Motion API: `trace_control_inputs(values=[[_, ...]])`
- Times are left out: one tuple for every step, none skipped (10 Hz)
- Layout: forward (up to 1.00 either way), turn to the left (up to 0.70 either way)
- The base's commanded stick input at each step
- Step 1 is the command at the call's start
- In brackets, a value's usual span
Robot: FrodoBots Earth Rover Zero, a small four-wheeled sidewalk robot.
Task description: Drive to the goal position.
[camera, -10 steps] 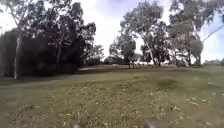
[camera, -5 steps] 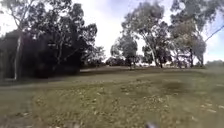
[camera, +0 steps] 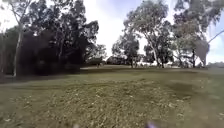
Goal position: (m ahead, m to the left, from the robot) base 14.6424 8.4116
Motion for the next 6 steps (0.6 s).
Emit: trace_control_inputs(values=[[0.70,0.00],[0.70,0.00],[0.70,0.00],[0.70,0.00],[0.70,0.00],[0.70,0.00]])
